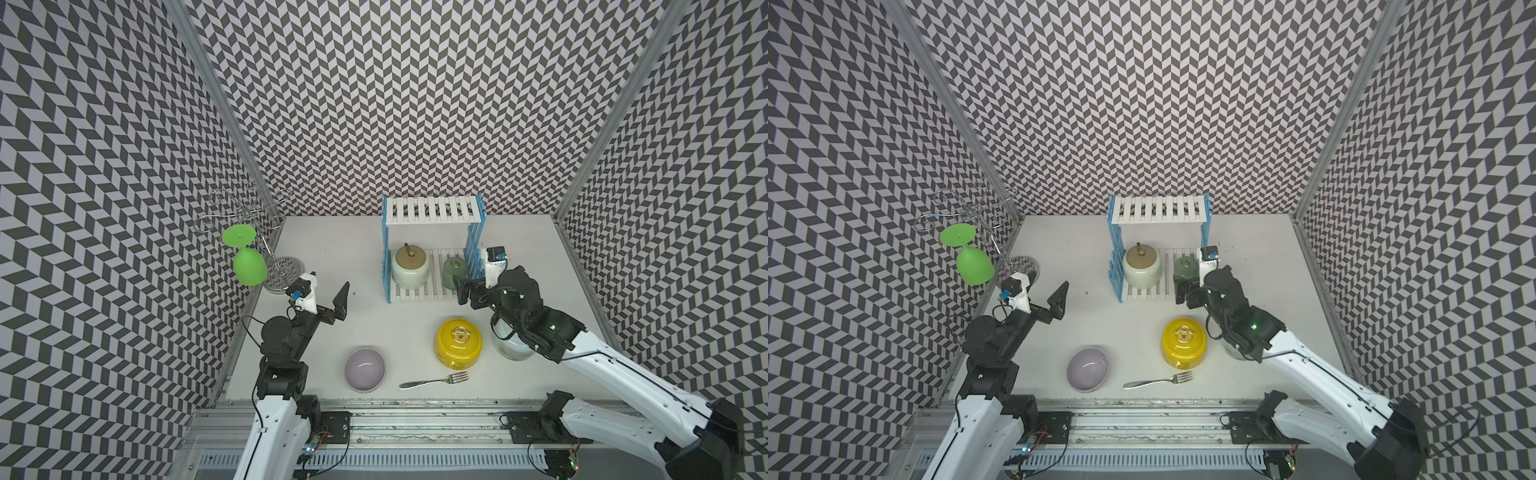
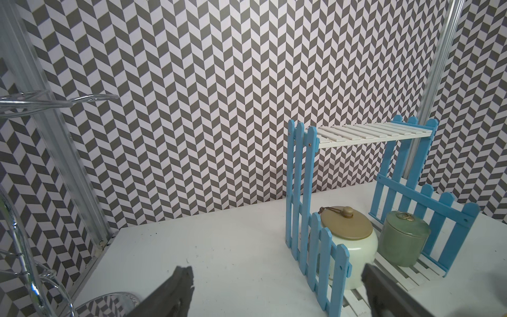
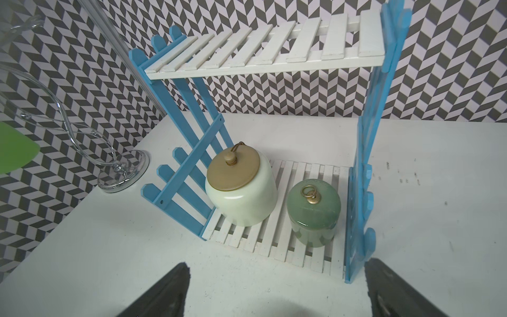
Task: Remove the tea canisters from the shelf
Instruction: Pick up the tea canister from the shelf.
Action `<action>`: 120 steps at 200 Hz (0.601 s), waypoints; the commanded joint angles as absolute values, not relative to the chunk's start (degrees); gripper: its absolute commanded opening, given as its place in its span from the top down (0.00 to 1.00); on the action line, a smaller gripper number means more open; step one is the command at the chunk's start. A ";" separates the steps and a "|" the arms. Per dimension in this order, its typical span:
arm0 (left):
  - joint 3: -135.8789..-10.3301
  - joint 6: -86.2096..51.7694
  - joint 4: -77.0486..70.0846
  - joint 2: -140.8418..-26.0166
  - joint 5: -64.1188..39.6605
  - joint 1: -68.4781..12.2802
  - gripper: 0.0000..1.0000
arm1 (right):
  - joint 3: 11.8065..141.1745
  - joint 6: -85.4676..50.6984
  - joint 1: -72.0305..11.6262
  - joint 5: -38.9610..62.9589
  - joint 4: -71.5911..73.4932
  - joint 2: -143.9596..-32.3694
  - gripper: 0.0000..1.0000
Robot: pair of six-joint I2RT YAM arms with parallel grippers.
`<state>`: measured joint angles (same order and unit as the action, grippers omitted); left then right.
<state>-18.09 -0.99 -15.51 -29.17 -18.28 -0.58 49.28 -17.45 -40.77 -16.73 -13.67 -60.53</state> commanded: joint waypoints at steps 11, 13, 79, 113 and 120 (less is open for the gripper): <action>-18.10 0.29 -16.79 -28.48 -17.47 -0.17 0.00 | 55.58 -23.45 -41.31 -16.03 -17.38 -66.80 0.00; -18.10 0.34 -16.85 -28.43 -17.48 -0.11 0.00 | 55.80 -23.57 -41.31 -15.98 -17.53 -67.28 0.00; -19.38 2.90 -15.13 -27.51 -15.06 1.47 0.00 | 61.50 -26.75 -41.18 -17.39 -19.72 -78.15 0.00; -19.79 2.66 -14.70 -27.50 -15.31 1.50 0.00 | 64.49 -30.07 -40.34 -18.68 -21.57 -83.52 0.01; -19.69 2.55 -15.00 -27.50 -15.35 1.63 0.00 | 64.72 -30.46 -39.96 -18.33 -21.32 -84.12 0.00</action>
